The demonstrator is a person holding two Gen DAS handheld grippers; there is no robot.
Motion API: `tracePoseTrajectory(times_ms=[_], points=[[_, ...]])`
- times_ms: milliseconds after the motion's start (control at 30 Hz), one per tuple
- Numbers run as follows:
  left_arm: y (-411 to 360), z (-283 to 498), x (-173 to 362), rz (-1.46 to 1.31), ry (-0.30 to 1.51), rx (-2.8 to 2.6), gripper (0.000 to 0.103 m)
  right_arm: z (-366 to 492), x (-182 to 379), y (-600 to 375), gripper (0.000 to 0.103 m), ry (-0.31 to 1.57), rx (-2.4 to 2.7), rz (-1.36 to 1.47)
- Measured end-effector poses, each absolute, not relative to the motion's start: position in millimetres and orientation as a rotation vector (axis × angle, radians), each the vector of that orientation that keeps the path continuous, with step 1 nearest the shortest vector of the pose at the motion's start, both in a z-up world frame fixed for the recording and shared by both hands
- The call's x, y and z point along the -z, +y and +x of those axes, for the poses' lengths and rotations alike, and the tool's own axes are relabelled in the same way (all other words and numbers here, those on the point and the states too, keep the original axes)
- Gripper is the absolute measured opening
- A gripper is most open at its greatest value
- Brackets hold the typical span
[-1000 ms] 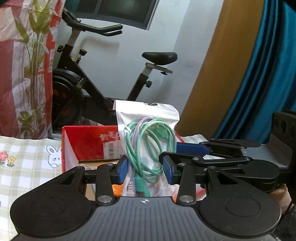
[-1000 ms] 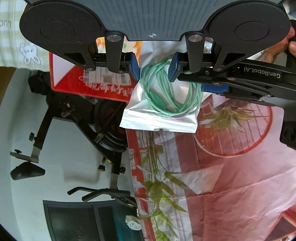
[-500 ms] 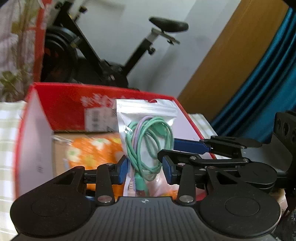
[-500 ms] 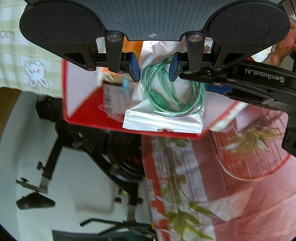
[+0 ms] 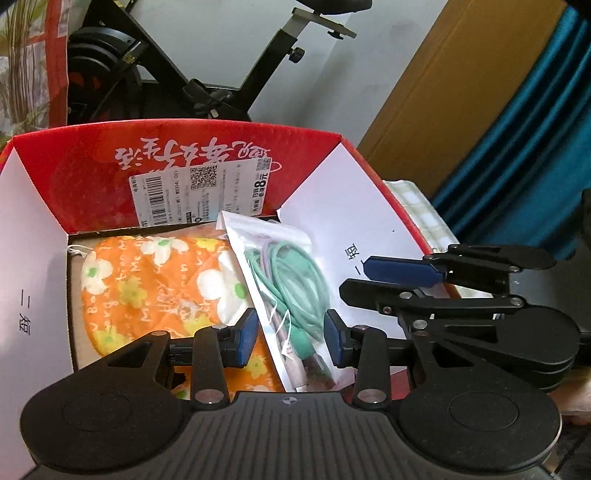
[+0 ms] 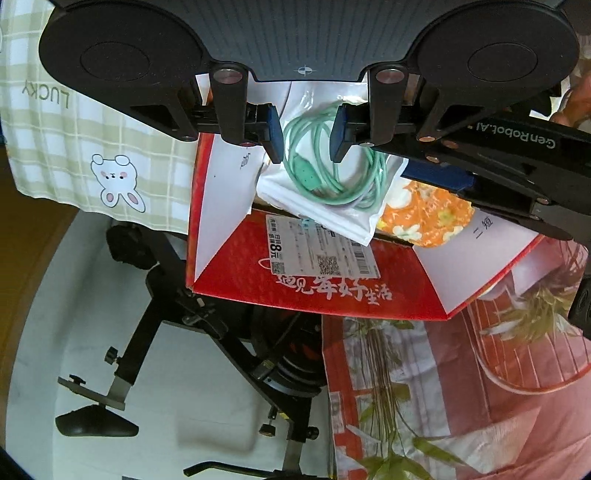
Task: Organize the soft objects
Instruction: 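Open both tools to release the cable bag in the box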
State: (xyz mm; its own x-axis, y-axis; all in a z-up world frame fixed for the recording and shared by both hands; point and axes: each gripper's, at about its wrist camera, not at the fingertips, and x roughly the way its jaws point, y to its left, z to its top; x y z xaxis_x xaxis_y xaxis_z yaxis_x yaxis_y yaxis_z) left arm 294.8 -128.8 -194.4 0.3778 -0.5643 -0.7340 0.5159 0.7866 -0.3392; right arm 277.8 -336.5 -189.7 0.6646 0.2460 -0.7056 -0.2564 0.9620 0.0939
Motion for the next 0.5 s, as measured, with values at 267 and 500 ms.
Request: tracePoseTrajectory(times_ms=[267,500], points=[[-119,279,169,-0.004,0.877,0.687,0.049,265,177,-327,0.028,0.766,-0.297,-0.033],[-91,243,136,0.081,0.744,0.599,0.071,238,160,-310,0.054,0.709,-0.280,-0.050]])
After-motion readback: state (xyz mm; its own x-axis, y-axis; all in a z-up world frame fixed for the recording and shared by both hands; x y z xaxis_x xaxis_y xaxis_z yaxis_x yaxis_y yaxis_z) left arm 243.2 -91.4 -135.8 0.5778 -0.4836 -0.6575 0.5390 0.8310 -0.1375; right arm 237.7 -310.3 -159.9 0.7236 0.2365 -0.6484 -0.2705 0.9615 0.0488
